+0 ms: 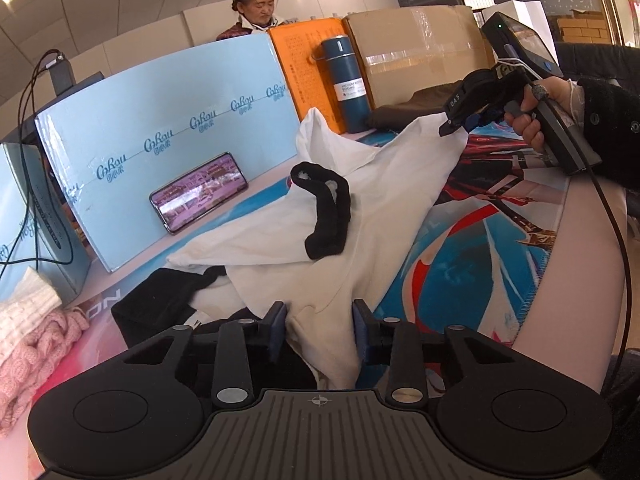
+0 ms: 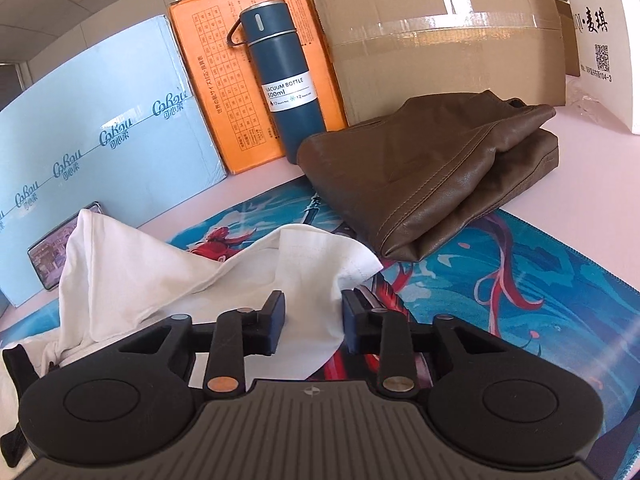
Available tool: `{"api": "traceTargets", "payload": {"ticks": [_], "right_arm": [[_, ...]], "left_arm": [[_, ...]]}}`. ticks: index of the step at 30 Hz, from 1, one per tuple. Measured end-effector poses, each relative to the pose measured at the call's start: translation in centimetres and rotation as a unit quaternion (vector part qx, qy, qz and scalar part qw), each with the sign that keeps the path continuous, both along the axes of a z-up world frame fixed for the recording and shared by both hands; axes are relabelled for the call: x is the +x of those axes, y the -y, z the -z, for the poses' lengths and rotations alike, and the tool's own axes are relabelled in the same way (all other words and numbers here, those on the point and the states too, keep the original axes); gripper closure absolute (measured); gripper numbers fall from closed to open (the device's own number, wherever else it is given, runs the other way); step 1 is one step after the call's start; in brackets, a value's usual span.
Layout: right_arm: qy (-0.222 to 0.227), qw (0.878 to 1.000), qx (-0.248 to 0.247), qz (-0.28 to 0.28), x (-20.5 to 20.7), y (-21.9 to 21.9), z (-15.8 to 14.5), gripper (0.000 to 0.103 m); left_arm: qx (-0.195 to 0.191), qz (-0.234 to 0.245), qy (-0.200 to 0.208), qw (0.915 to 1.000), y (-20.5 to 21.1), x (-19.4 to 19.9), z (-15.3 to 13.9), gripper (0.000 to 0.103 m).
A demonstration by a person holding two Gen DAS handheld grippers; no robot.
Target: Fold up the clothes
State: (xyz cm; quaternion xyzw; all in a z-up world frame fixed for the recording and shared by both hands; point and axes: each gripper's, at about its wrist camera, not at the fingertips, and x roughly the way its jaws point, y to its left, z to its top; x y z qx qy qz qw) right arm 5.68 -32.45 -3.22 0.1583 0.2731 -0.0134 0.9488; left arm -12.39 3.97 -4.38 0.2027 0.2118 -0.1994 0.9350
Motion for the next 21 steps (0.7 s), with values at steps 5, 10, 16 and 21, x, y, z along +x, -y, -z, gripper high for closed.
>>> {"api": "traceTargets", "payload": {"ticks": [5, 10, 16, 21], "right_arm": [[0.031, 0.999, -0.001, -0.008, -3.2, 0.6, -1.3, 0.097], [0.064, 0.998, -0.002, -0.012, -8.0, 1.2, -2.8, 0.098], [0.076, 0.996, -0.042, 0.01, -12.0, 1.7, -3.0, 0.098], [0.084, 0.993, -0.065, 0.042, -11.9, 2.8, -3.4, 0.094]], "left_arm": [[-0.02, -0.011, 0.03, 0.9993, -1.5, -1.0, -1.6, 0.093], [-0.032, -0.045, 0.061, 0.9966, -3.4, -3.4, -3.8, 0.103], [-0.028, -0.078, 0.056, 0.995, -4.3, -3.7, -3.7, 0.095], [0.005, -0.046, 0.069, 0.9965, -2.0, -1.5, -3.0, 0.052]]}}
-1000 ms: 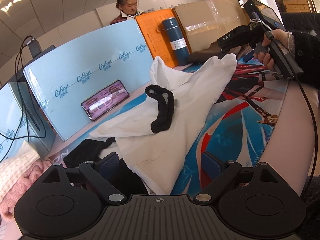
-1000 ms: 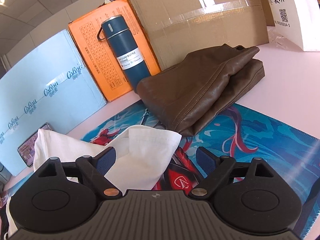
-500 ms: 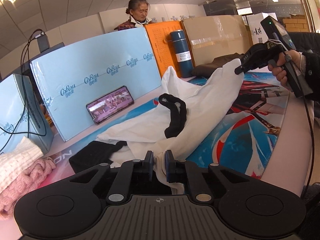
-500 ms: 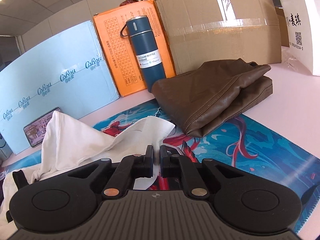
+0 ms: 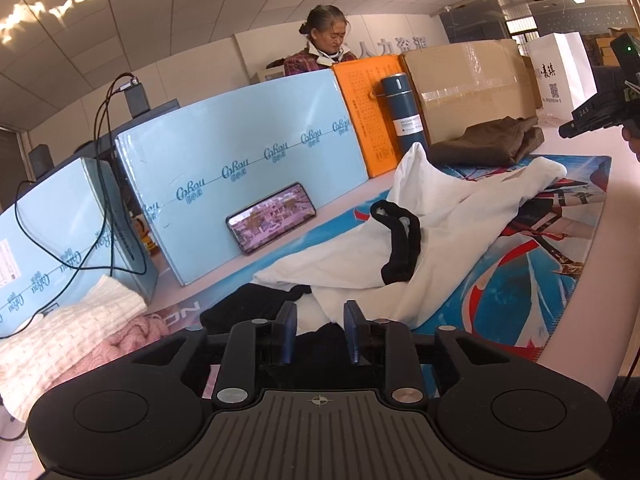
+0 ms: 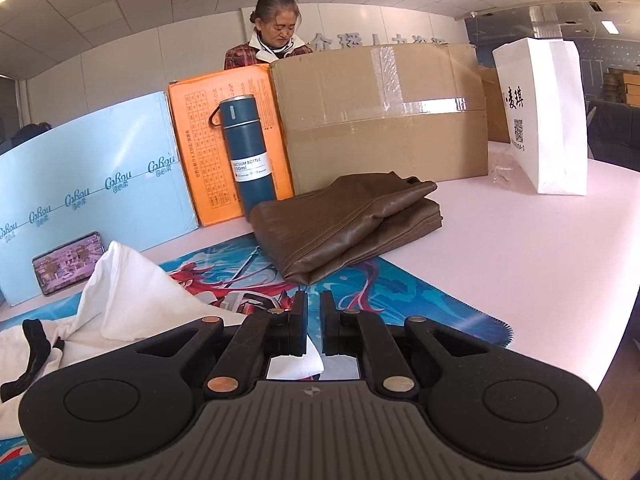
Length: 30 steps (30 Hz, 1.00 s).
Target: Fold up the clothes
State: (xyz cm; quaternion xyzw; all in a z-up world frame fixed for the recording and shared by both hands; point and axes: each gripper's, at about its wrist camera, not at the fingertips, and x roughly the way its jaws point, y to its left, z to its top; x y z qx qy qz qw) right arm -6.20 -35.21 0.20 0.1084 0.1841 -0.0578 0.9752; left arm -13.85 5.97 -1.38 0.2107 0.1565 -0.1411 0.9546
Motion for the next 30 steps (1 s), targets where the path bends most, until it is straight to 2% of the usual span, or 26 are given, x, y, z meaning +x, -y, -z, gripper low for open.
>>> {"api": "traceTargets", "payload": {"ticks": [2, 4, 7, 11, 14, 18, 21, 23, 25, 28, 30], "right_arm": [[0.011, 0.999, -0.006, -0.037, 0.6, -0.8, -0.4, 0.085], [0.018, 0.997, -0.013, -0.079, 1.4, -1.9, -0.8, 0.048], [0.007, 0.987, -0.026, -0.159, 3.7, -4.9, -1.0, 0.041], [-0.052, 0.97, -0.046, -0.234, 8.3, -9.3, -0.4, 0.035], [-0.113, 0.96, -0.046, -0.254, 11.9, -12.2, 0.5, 0.03], [-0.169, 0.956, -0.025, -0.24, 15.9, -14.3, 2.2, 0.03], [-0.18, 0.96, -0.042, -0.212, 17.4, -15.2, 3.2, 0.034], [-0.169, 0.962, -0.056, -0.207, 17.7, -15.4, 3.4, 0.049], [-0.16, 0.964, -0.063, -0.201, 17.9, -15.0, 3.5, 0.078], [-0.152, 0.968, -0.049, -0.195, 18.3, -13.6, 3.3, 0.092], [-0.146, 0.97, -0.042, -0.19, 18.5, -12.7, 3.1, 0.096]], "left_arm": [[0.015, 0.027, 0.009, 0.9995, 1.3, 1.2, 0.3, 0.042], [0.038, 0.053, 0.007, 0.9978, 2.8, 2.7, 0.5, 0.041], [0.088, 0.08, 0.003, 0.9929, 4.8, 4.6, 1.1, 0.041], [0.158, 0.094, -0.008, 0.9829, 6.3, 6.2, 2.0, 0.035], [0.202, 0.097, -0.02, 0.9744, 6.9, 7.1, 2.6, 0.029], [0.212, 0.11, -0.02, 0.9708, 6.9, 7.8, 2.9, 0.023], [0.205, 0.119, -0.034, 0.9709, 6.8, 8.5, 2.5, 0.023], [0.2, 0.129, -0.039, 0.9706, 6.7, 8.7, 2.3, 0.023], [0.192, 0.134, -0.043, 0.9713, 6.5, 8.7, 2.2, 0.023], [0.187, 0.14, -0.037, 0.9717, 6.2, 8.4, 2.3, 0.024], [0.185, 0.143, -0.037, 0.9716, 6.1, 8.6, 2.4, 0.024]]}}
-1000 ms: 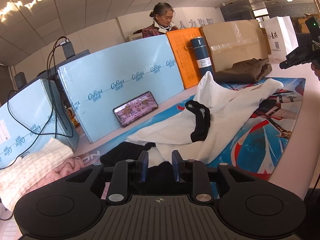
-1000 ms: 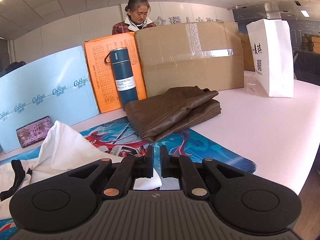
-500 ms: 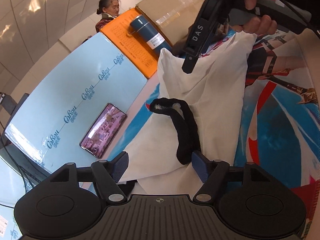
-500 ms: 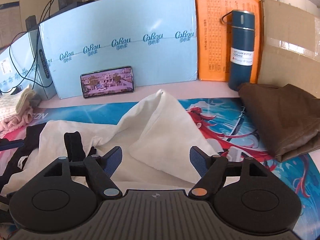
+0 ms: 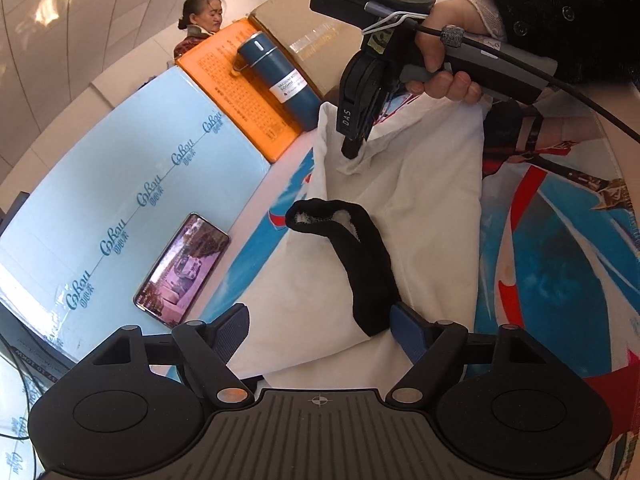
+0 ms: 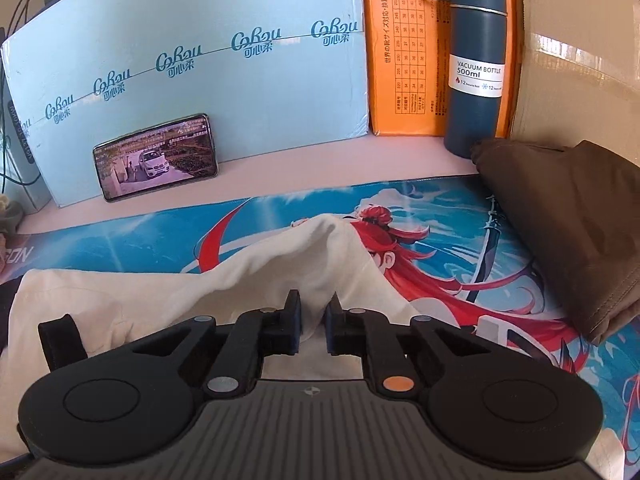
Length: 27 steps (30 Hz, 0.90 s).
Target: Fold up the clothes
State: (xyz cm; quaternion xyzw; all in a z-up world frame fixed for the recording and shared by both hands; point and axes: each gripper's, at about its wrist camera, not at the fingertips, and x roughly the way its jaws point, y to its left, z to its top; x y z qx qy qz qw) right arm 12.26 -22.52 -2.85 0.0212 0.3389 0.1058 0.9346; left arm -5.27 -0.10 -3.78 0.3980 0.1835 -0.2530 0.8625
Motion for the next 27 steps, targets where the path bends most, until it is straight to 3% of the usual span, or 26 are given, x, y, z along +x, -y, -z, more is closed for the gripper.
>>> {"api": "traceTargets", "payload": {"ticks": [1, 2, 3, 5, 7, 11, 14, 18, 20, 22, 23, 25, 26, 27], "right_arm": [[0.007, 1.0, -0.001, 0.006, 0.1, 0.4, -0.3, 0.096], [0.014, 1.0, -0.003, 0.012, 0.2, 0.8, -0.6, 0.096], [0.021, 1.0, -0.004, 0.019, 0.3, 1.2, -0.9, 0.096], [0.032, 0.999, -0.003, 0.031, 0.6, 2.2, -1.4, 0.096], [0.041, 0.998, -0.001, 0.044, 0.9, 3.1, -1.9, 0.096], [0.052, 0.997, 0.002, 0.051, 1.5, 4.2, -2.4, 0.096], [0.055, 0.997, 0.0, 0.049, 2.1, 4.5, -2.5, 0.096], [0.049, 0.998, -0.004, 0.043, 3.5, 4.8, -2.3, 0.096], [0.045, 0.998, 0.003, 0.043, 4.0, 5.1, -1.9, 0.096], [0.04, 0.998, 0.015, 0.04, 4.2, 5.6, -1.4, 0.096], [0.038, 0.998, 0.019, 0.038, 4.3, 5.8, -1.2, 0.096], [0.034, 0.998, 0.025, 0.035, 4.4, 6.1, -0.6, 0.095], [0.031, 0.999, 0.029, 0.034, 4.5, 6.2, -0.4, 0.095], [0.029, 0.999, 0.031, 0.034, 4.5, 6.2, -0.2, 0.095]], "left_arm": [[-0.002, 0.0, -0.003, 1.0, 0.0, 0.2, 0.0, 0.024], [-0.007, 0.004, -0.014, 0.9999, -0.1, 0.5, -0.2, 0.031], [-0.015, 0.011, -0.033, 0.9993, -0.2, 0.9, -0.3, 0.06], [-0.029, 0.022, -0.07, 0.9969, -0.2, 1.6, -0.4, 0.092], [-0.033, 0.027, -0.074, 0.9963, -0.2, 2.1, -0.5, 0.093], [-0.053, -0.022, -0.009, 0.9983, -1.1, 4.5, -1.6, 0.094], [-0.073, -0.078, 0.047, 0.9932, -2.2, 7.6, -2.4, 0.097], [-0.094, -0.154, 0.088, 0.9796, -3.4, 12.3, -3.5, 0.097], [-0.12, -0.148, 0.061, 0.9797, -4.0, 12.9, -4.3, 0.096], [-0.152, -0.088, 0.034, 0.9839, -4.6, 11.3, -5.3, 0.09], [-0.163, -0.066, 0.02, 0.9842, -4.6, 10.3, -5.4, 0.083], [-0.182, -0.029, -0.008, 0.9828, -4.4, 8.2, -5.6, 0.059], [-0.18, -0.016, -0.027, 0.9832, -4.0, 7.4, -5.2, 0.039], [-0.174, -0.005, -0.047, 0.9836, -3.6, 6.6, -4.7, 0.032]]}}
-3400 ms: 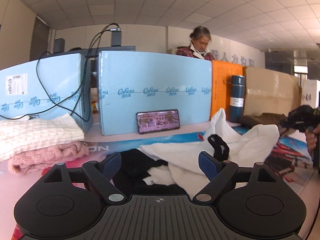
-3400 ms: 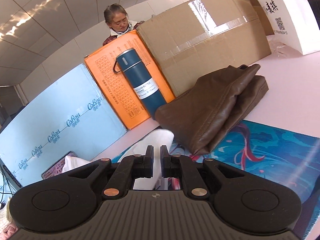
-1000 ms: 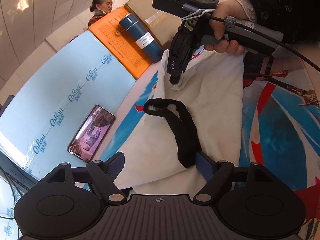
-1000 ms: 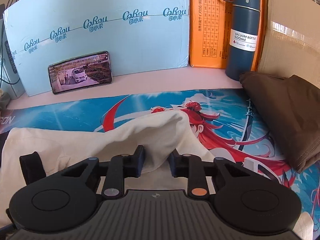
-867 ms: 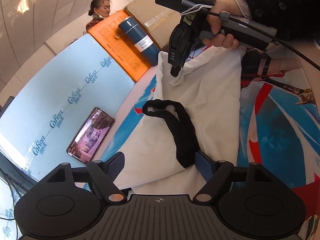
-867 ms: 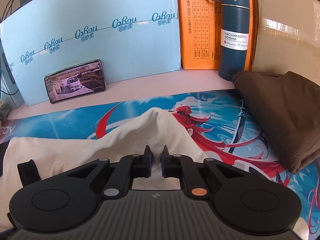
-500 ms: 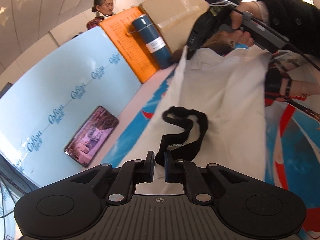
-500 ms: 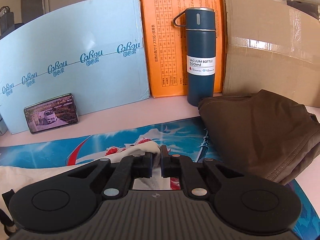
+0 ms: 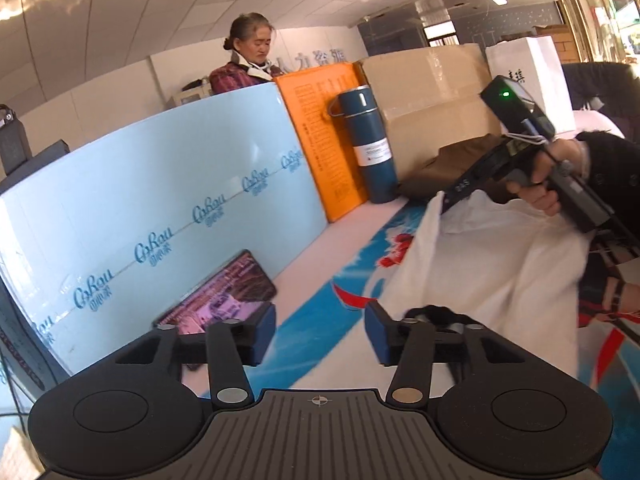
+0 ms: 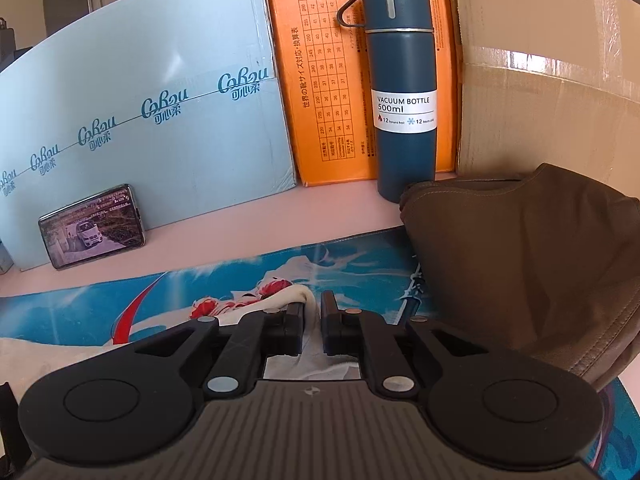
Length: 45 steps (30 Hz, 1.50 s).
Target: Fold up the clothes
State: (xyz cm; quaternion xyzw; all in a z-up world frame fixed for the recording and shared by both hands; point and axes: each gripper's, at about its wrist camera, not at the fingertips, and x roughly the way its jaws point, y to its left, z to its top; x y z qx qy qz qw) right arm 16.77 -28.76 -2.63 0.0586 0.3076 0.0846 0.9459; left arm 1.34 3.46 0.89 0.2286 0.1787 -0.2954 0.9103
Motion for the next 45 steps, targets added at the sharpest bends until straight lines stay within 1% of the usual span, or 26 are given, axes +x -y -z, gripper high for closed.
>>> {"api": "traceTargets", "payload": {"ticks": [2, 4, 6, 8, 10, 11, 12, 13, 14, 15, 16, 17, 18, 21, 23, 24, 25, 26, 28, 30, 31, 33, 35, 40, 41, 45], "right_arm": [[-0.004, 1.0, 0.004, 0.0, 0.0, 0.1, 0.3, 0.095], [-0.005, 1.0, 0.008, 0.003, 0.0, 0.3, 0.5, 0.095], [-0.004, 1.0, 0.012, 0.006, -0.1, 0.4, 0.5, 0.095], [-0.001, 1.0, 0.011, 0.009, -0.3, 0.3, 0.5, 0.095], [0.004, 1.0, 0.007, 0.01, -0.6, 0.2, 0.6, 0.094], [0.005, 1.0, 0.006, 0.009, -0.6, 0.2, 0.6, 0.094], [0.006, 1.0, 0.006, 0.009, -0.7, 0.2, 0.6, 0.094], [0.007, 1.0, 0.006, 0.008, -0.7, 0.2, 0.6, 0.094], [0.006, 1.0, 0.008, 0.008, -0.7, 0.2, 0.6, 0.094], [0.006, 1.0, 0.01, 0.008, -0.7, 0.3, 0.6, 0.094], [0.005, 1.0, 0.012, 0.008, -0.7, 0.3, 0.6, 0.094], [0.005, 1.0, 0.014, 0.007, -0.7, 0.4, 0.6, 0.094], [0.004, 1.0, 0.016, 0.007, -0.7, 0.4, 0.6, 0.094], [0.004, 1.0, 0.019, 0.005, -0.7, 0.5, 0.6, 0.094], [0.003, 1.0, 0.023, 0.004, -0.7, 0.7, 0.6, 0.094], [0.002, 1.0, 0.026, 0.004, -0.7, 0.8, 0.6, 0.094], [0.001, 1.0, 0.028, 0.003, -0.6, 0.9, 0.6, 0.094], [0.001, 1.0, 0.029, 0.003, -0.6, 0.9, 0.6, 0.094], [0.0, 1.0, 0.029, 0.002, -0.6, 0.9, 0.6, 0.094], [0.0, 1.0, 0.03, 0.001, -0.6, 0.9, 0.6, 0.093], [0.0, 1.0, 0.03, 0.002, -0.6, 1.0, 0.6, 0.093], [-0.001, 1.0, 0.029, 0.002, -0.6, 0.9, 0.7, 0.093], [-0.001, 1.0, 0.028, 0.003, -0.6, 0.9, 0.7, 0.093], [-0.001, 1.0, 0.028, 0.005, -0.6, 0.9, 0.7, 0.093], [-0.001, 1.0, 0.028, 0.005, -0.6, 0.9, 0.7, 0.093], [-0.002, 1.0, 0.028, 0.004, -0.5, 0.8, 0.7, 0.093]], "left_arm": [[0.01, 0.03, -0.036, 0.9989, 0.9, -1.5, 1.0, 0.032], [0.02, 0.059, -0.071, 0.9955, 1.9, -3.0, 2.1, 0.029], [0.056, 0.051, -0.087, 0.9933, 2.6, -3.0, 3.3, 0.028], [0.026, 0.041, -0.115, 0.9922, 1.8, -2.0, 3.8, 0.025], [-0.012, 0.032, -0.144, 0.9891, 0.8, -1.0, 4.3, 0.027], [-0.029, 0.034, -0.155, 0.987, 0.4, -0.5, 4.4, 0.032], [-0.041, 0.033, -0.16, 0.9857, -0.1, -0.3, 4.4, 0.044], [-0.053, 0.032, -0.163, 0.9847, -0.5, -0.1, 4.4, 0.053], [-0.064, 0.033, -0.167, 0.9833, -0.9, 0.1, 4.1, 0.073], [-0.078, 0.037, -0.174, 0.9809, -1.3, 0.3, 3.8, 0.081], [-0.088, 0.04, -0.174, 0.98, -1.6, 0.5, 3.5, 0.081], [-0.089, 0.04, -0.169, 0.9808, -1.7, 0.7, 3.2, 0.084], [-0.088, 0.039, -0.163, 0.9819, -1.7, 0.8, 2.9, 0.084], [-0.105, 0.047, -0.159, 0.9806, -2.1, 1.5, 1.9, 0.084], [-0.111, 0.052, -0.172, 0.9774, -2.2, 1.8, 1.9, 0.083], [-0.103, 0.053, -0.178, 0.9773, -2.1, 1.8, 2.1, 0.08], [-0.091, 0.053, -0.183, 0.9774, -1.9, 1.6, 2.3, 0.08], [-0.078, 0.051, -0.181, 0.979, -1.9, 1.3, 2.5, 0.077], [-0.055, 0.037, -0.17, 0.9832, -2.1, 0.5, 2.8, 0.064], [-0.042, 0.017, -0.154, 0.987, -2.6, -0.2, 2.7, 0.04], [-0.036, 0.011, -0.148, 0.9883, -2.8, -0.6, 2.6, 0.037], [-0.002, -0.005, -0.129, 0.9917, -2.8, -1.2, 2.4, 0.036], [0.011, -0.003, -0.117, 0.9931, -2.7, -1.5, 2.2, 0.036], [-0.029, 0.013, -0.091, 0.9954, -2.7, -1.7, 1.0, 0.036], [-0.038, 0.012, -0.092, 0.995, -2.7, -1.5, 0.9, 0.036], [-0.031, 0.001, -0.113, 0.9931, -1.7, 0.1, 2.0, 0.037]]}}
